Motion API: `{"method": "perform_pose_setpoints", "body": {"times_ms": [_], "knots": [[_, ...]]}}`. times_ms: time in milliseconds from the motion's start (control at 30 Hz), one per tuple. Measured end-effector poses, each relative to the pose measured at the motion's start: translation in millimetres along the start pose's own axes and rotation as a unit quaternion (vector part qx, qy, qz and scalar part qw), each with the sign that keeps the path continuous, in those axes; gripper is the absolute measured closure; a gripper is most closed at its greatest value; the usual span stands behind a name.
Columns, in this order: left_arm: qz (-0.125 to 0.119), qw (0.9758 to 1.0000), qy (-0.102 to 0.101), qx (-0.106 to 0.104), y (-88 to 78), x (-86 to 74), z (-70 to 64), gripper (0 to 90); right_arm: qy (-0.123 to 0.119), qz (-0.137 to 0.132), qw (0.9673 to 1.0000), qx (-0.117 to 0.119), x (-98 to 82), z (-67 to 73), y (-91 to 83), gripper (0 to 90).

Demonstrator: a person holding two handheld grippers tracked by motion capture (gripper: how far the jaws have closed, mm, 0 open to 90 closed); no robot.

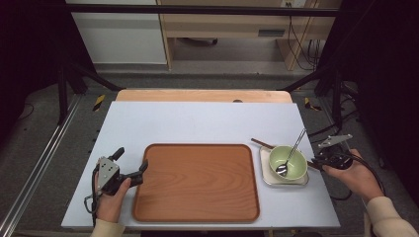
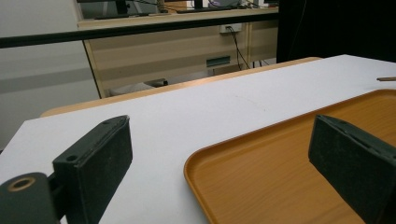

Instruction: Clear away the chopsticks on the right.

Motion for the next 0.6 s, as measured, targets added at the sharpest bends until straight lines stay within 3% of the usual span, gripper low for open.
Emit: {"method": "perform_pose_setpoints", "body": {"times_ms": [600], "knots": [[0.003, 1.0, 0.0, 0.001, 0.6, -0.9, -0.2, 5.9, -0.002, 0.006, 1.0, 0.006, 3.8, 2.2, 4.9, 76.3]]}}
Point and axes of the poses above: each handheld gripper's, and its own axes: y roughly forward along the jaws, x roughly out of its top, z roughly to its left, the point moved 6 cm from there along y, roughly forward along the jaws, and after that the axes turned 11 degrees about -y, right-handed, at the moved point
